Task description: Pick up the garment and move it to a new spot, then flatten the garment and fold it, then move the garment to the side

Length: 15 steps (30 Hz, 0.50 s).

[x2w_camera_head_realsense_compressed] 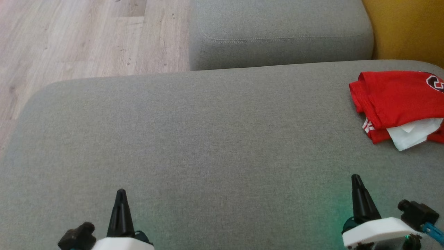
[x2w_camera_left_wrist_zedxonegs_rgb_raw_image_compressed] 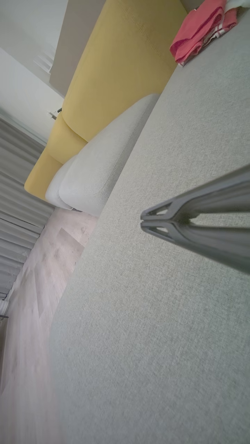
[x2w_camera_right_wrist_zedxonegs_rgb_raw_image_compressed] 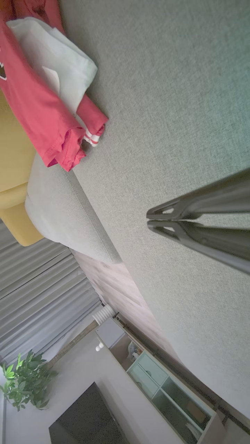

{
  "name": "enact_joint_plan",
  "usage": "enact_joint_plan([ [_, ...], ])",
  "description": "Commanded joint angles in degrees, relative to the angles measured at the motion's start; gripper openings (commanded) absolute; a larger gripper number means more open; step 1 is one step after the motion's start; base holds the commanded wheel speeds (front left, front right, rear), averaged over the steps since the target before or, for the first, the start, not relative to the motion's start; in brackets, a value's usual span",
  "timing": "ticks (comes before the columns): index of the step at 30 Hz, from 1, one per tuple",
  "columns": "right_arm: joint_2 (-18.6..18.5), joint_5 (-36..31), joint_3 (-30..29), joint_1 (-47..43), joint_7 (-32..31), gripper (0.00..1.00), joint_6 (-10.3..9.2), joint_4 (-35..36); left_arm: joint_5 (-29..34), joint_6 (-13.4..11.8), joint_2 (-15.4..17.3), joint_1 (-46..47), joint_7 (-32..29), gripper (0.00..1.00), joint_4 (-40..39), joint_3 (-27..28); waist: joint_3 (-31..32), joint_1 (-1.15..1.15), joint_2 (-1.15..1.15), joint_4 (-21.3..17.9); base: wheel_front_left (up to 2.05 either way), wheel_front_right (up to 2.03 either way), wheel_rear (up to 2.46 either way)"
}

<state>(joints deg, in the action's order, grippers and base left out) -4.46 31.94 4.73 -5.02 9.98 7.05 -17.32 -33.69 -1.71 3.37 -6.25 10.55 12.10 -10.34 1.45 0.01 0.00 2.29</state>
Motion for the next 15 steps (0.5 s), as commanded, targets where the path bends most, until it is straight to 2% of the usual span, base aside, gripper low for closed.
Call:
enact_joint_plan([
  [1, -0.44, 2.23, -0.39, 3.43, -0.64, 0.00, 0.15, 2.11, -2.02, 0.56, 0.80, 3.04, -0.55, 0.00, -1.52, 1.47, -0.04, -0.01, 0.00, -0.05, 0.00, 0.00, 0.00],
  [15, -0.43, 10.95, -1.58, 4.52, -2.63, 0.00, 0.19, 2.31, -10.69, 1.82, 1.03, 4.33, -2.47, 0.00, -1.12, 3.13, -0.27, -0.01, 0.00, -0.37, 0.00, 0.00, 0.00],
])
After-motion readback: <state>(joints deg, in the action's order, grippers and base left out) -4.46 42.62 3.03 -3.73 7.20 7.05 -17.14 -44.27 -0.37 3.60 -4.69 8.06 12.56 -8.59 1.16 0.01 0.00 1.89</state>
